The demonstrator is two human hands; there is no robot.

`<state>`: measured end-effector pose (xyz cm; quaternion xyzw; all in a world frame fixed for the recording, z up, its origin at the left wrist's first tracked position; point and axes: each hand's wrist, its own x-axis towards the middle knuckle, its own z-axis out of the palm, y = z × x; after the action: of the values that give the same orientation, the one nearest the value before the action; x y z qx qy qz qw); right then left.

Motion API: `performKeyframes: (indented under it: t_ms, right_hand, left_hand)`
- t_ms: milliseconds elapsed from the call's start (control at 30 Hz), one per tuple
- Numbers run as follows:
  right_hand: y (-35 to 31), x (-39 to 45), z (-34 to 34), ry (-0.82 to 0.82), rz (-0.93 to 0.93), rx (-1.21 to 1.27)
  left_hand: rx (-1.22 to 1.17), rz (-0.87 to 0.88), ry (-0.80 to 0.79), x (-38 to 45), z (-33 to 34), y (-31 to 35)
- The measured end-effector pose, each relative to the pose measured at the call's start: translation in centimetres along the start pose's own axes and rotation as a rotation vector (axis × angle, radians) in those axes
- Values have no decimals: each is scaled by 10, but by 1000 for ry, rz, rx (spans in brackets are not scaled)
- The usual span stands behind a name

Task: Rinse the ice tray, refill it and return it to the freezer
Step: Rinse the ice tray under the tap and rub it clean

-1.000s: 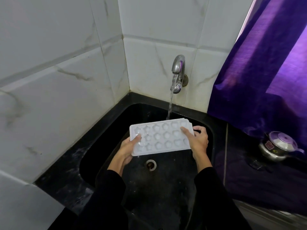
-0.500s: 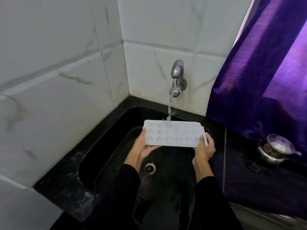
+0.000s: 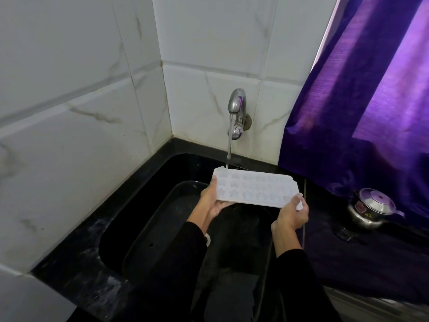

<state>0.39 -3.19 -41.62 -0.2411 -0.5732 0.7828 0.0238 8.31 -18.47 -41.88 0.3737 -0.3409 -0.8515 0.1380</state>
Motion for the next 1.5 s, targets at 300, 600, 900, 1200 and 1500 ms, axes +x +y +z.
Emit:
performKeyframes:
  t_ms: [300, 600, 900, 1200, 1500]
  right_hand:
    - [0, 8, 15, -120, 79, 114]
    - [2, 4, 36, -181, 106, 123]
    - [21, -21, 42, -235, 126, 37]
    - [34, -52, 50, -344, 156, -15]
    - [39, -72, 63, -469, 184, -70]
  left_hand:
    - [0, 34, 31, 6, 8, 19]
    - [-41, 64, 44, 5, 0, 32]
    - [-45, 122, 168, -5, -39, 30]
    - [-95, 207, 356, -32, -71, 41]
    - [-137, 266, 439, -50, -99, 54]
